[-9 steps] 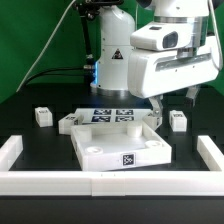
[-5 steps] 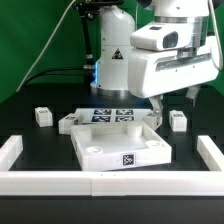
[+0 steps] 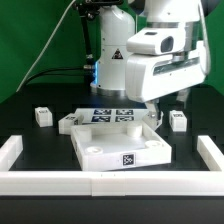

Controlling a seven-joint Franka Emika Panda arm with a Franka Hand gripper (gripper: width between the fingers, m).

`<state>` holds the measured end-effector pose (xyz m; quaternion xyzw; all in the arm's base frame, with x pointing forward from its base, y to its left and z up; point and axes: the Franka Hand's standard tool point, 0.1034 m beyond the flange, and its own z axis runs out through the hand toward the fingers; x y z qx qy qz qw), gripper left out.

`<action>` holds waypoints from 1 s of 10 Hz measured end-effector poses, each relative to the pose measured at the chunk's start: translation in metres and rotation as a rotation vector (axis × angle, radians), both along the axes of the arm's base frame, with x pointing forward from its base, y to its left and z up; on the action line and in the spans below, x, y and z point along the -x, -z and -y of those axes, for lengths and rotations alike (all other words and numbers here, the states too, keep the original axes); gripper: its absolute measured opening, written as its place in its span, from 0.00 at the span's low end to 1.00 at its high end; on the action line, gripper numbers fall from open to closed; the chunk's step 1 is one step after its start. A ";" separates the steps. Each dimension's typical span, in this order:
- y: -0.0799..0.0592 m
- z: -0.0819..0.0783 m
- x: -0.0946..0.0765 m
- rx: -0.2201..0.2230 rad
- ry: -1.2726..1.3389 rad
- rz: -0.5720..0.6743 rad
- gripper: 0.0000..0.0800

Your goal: Assemble one leg

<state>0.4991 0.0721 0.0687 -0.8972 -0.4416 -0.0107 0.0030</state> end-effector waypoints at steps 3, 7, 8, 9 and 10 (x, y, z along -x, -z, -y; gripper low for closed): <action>0.009 0.018 0.007 0.002 -0.190 -0.001 0.81; 0.010 0.017 0.007 0.001 -0.190 -0.001 0.81; 0.011 0.018 0.006 0.001 -0.257 0.022 0.81; 0.016 0.023 0.011 0.002 -0.363 0.063 0.81; 0.019 0.028 0.022 0.011 -0.453 0.085 0.81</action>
Offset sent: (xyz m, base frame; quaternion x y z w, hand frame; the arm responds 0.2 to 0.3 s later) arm 0.0000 0.0000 0.0000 0.0000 0.0000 0.0000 1.0000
